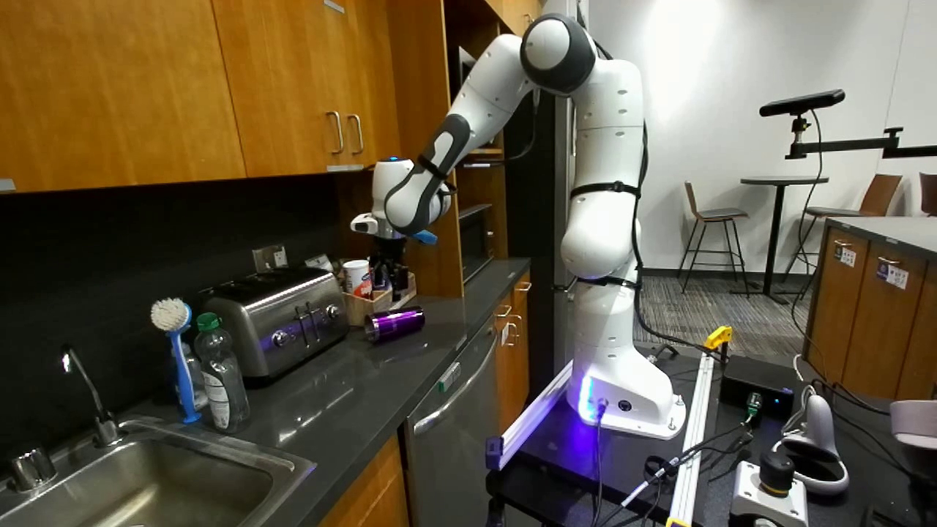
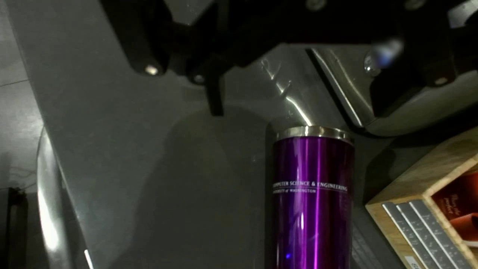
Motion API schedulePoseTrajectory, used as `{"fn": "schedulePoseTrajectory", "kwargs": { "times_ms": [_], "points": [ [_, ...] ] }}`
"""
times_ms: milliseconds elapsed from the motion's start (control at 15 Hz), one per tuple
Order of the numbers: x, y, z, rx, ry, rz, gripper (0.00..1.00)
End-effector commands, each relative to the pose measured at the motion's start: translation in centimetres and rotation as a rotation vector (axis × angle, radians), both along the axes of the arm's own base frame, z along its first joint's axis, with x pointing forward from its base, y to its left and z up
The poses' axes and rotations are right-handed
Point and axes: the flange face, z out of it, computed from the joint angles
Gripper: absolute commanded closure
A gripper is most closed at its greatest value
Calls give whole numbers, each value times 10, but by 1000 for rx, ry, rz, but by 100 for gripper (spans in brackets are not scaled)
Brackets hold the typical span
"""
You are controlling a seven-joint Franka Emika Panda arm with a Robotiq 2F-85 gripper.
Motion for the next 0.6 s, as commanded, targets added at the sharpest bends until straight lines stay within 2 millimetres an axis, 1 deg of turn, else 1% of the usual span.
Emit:
{"fn": "schedulePoseTrajectory", "kwargs": {
  "times_ms": [0,200,333,533],
  "points": [
    [-2,-3,16,10,-79,19,0],
    [1,-7,17,24,-110,-2,0],
    [3,-10,10,30,-56,-27,0],
    [7,-15,2,83,15,-36,0]
  ]
}}
